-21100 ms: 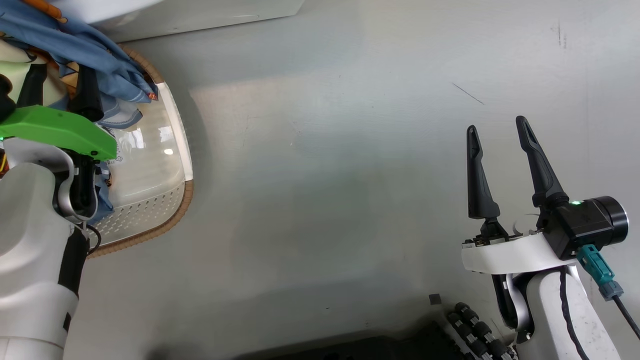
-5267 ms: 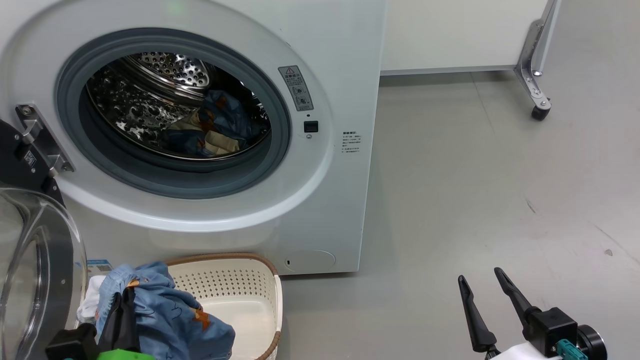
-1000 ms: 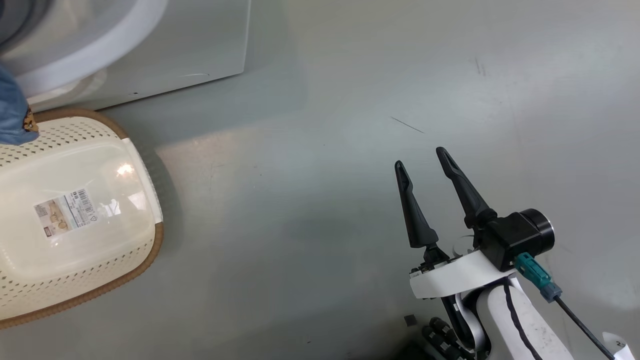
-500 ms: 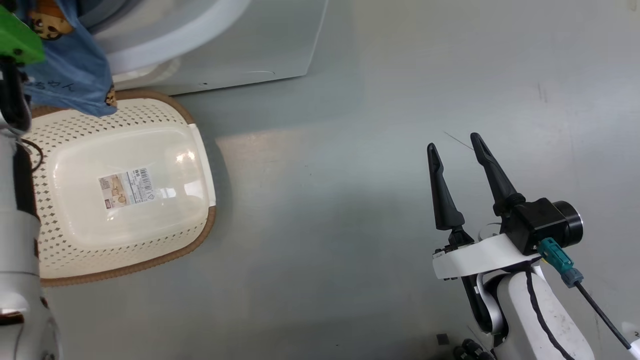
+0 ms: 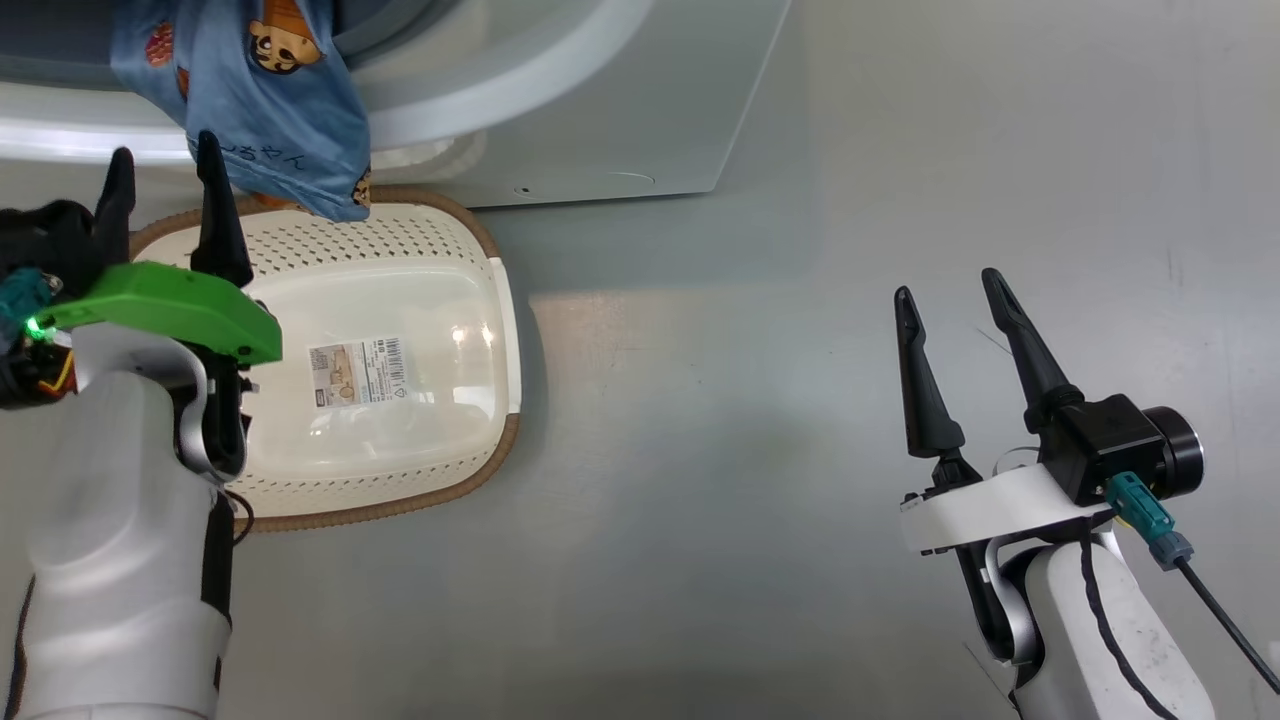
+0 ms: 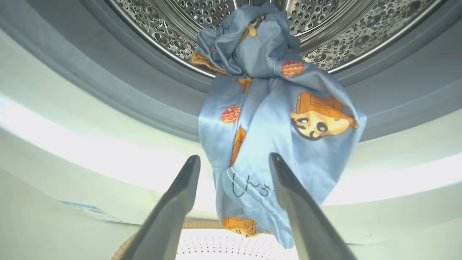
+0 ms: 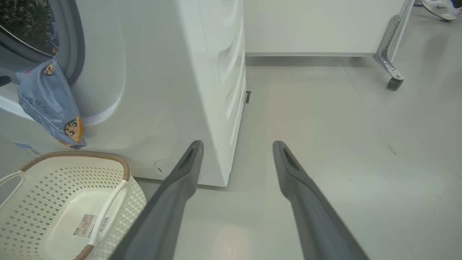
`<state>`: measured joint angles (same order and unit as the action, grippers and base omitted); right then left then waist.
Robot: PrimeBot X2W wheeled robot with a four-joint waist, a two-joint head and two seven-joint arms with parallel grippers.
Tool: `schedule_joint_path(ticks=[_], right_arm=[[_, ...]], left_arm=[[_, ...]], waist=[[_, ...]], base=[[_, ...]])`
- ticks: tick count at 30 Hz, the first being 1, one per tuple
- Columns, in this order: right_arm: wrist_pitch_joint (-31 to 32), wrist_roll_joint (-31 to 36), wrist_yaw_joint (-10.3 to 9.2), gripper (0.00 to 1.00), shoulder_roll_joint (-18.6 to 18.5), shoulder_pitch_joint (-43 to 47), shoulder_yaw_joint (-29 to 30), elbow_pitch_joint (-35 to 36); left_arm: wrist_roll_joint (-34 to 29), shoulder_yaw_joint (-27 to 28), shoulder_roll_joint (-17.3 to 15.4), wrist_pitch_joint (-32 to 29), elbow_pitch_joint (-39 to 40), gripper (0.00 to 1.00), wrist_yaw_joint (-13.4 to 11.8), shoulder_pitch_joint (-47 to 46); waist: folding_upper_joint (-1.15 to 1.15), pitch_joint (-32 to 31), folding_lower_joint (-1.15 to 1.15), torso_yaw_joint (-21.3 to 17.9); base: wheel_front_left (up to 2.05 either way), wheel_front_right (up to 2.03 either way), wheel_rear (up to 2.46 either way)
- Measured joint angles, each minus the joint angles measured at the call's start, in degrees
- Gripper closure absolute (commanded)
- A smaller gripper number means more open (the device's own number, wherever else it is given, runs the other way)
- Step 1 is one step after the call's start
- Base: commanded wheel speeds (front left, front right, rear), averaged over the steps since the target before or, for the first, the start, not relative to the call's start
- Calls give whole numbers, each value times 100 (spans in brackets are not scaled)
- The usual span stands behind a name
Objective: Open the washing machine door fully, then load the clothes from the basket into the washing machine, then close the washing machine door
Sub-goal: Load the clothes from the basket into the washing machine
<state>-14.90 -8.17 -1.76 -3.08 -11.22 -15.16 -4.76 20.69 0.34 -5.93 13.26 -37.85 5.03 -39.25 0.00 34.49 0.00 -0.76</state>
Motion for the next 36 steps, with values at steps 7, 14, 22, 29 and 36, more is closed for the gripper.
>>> schedule_joint_path(ticks=[7, 14, 22, 29, 36], right_arm=[[-1, 80, 73, 0, -58, 65, 101, -31], [0, 127, 172, 0, -63, 153, 132, -32], [-1, 225, 233, 0, -91, 244, 189, 7], [-1, 316, 238, 0, -115, 247, 316, 138], [-1, 368, 298, 0, -124, 249, 281, 141]], left_arm=[[12, -47, 142, 52, 197, 0, 52, 752], [11, -5, 119, 82, 536, 0, 52, 1491], [216, 175, 142, 101, 1096, 0, 52, 1944], [305, 238, 166, 102, 1740, 0, 52, 2271], [375, 214, 188, 118, 2080, 0, 57, 2354]], waist=[[0, -231, 0, 226], [0, -400, 0, 356], [0, -385, 0, 437], [0, -267, 0, 433], [0, -135, 0, 419]], base=[[0, 0, 0], [0, 0, 0], [0, 0, 0], [0, 0, 0], [0, 0, 0]])
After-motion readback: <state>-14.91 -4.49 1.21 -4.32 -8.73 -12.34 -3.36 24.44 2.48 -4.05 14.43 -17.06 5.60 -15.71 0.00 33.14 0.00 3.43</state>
